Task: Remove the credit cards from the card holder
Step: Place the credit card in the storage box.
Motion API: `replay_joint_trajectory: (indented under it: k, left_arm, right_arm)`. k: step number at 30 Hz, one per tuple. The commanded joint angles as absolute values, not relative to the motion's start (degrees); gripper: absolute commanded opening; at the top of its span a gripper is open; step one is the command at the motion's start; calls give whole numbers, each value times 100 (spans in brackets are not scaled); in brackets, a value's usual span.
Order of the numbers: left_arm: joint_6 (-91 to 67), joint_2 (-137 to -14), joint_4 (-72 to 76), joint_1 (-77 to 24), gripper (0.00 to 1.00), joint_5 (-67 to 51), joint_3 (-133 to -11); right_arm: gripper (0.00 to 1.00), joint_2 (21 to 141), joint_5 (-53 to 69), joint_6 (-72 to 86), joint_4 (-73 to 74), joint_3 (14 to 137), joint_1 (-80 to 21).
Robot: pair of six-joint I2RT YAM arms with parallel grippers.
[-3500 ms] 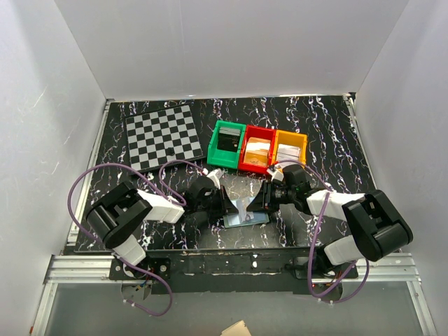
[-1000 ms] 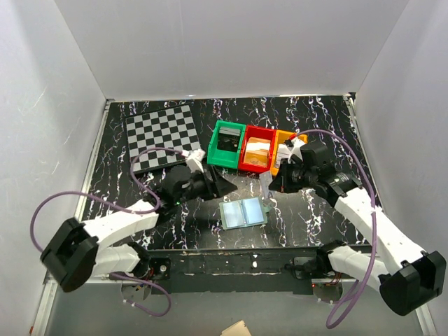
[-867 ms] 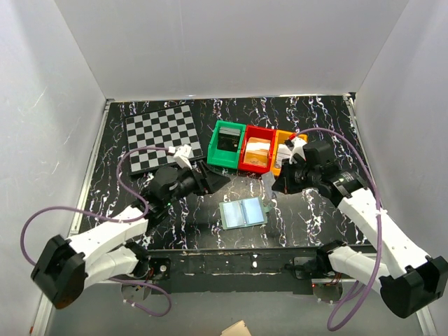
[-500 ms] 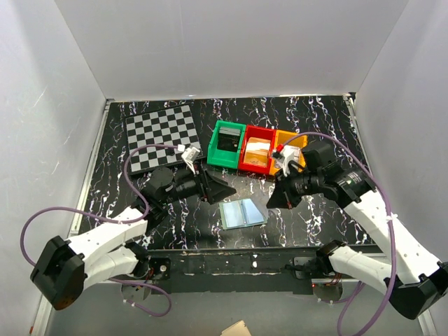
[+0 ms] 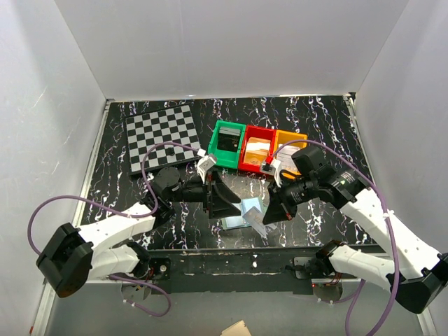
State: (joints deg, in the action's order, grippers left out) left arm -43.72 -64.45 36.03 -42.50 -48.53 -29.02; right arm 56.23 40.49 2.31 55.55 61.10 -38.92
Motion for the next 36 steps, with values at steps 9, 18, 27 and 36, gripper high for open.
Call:
replay_joint_trajectory:
  k: [9, 18, 27, 36]
  left_arm:
    - [-3481, -6697, 3244, -4676, 66, -5168, -3427]
    - [-3358, -6855, 3164, -4816, 56, -5212, -3507]
    - [-3472, -6943, 3427, -4922, 34, -5467, -3472]
    - [-3559, -7058, 3700, -5010, 0, -5634, -3410]
  right_arm:
    - [1, 5792, 4834, 202, 5432, 6284, -3929]
    - [1, 5766, 4860, 220, 5414, 6258, -3929]
    - [1, 5766, 4825, 220, 5379, 6205, -3929]
    - [14, 5722, 4773, 299, 5291, 6214, -3929]
